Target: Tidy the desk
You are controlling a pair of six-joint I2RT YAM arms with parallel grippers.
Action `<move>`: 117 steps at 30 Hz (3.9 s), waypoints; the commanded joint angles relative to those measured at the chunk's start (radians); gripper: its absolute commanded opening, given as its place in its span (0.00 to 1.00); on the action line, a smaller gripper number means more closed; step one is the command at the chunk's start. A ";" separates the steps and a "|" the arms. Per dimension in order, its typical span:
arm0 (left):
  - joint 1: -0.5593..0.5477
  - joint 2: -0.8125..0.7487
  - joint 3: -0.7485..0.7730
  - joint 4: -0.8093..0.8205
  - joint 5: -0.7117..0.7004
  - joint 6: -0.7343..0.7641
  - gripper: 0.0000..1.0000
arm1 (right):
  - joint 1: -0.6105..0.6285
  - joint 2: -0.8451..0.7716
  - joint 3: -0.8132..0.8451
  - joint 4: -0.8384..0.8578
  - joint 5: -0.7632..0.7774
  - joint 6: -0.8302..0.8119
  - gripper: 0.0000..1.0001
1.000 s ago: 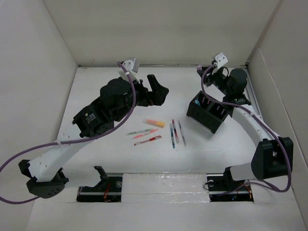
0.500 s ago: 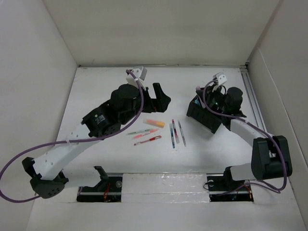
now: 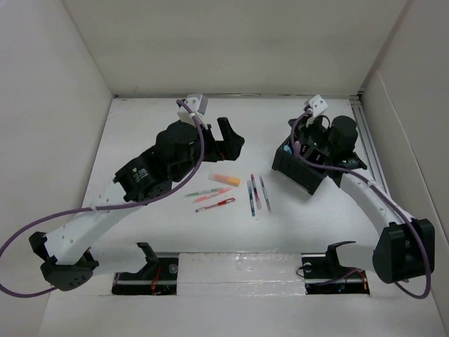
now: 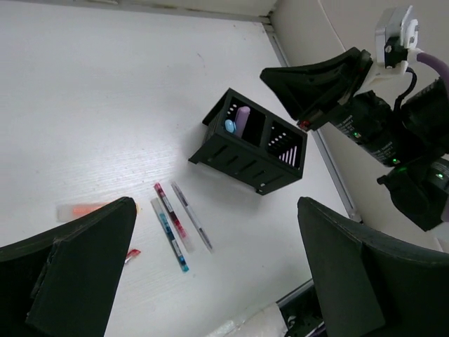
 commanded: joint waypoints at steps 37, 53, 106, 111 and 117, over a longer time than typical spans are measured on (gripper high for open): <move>0.413 0.131 0.331 0.008 0.439 0.064 0.92 | 0.680 0.881 0.715 -0.602 0.254 -0.388 0.57; 0.413 -0.115 0.047 -0.006 0.289 0.092 0.97 | 0.581 0.621 0.692 -0.457 0.216 -0.353 0.00; 0.413 -0.151 -0.034 0.000 0.289 0.104 0.98 | 0.499 0.885 0.724 -0.542 0.256 -0.109 0.68; 0.413 -0.153 -0.042 0.000 0.289 0.104 0.98 | 0.510 0.911 0.744 -0.539 0.259 -0.084 0.66; 0.413 -0.161 -0.043 0.000 0.287 0.104 0.98 | 0.530 0.939 0.764 -0.551 0.305 -0.054 0.51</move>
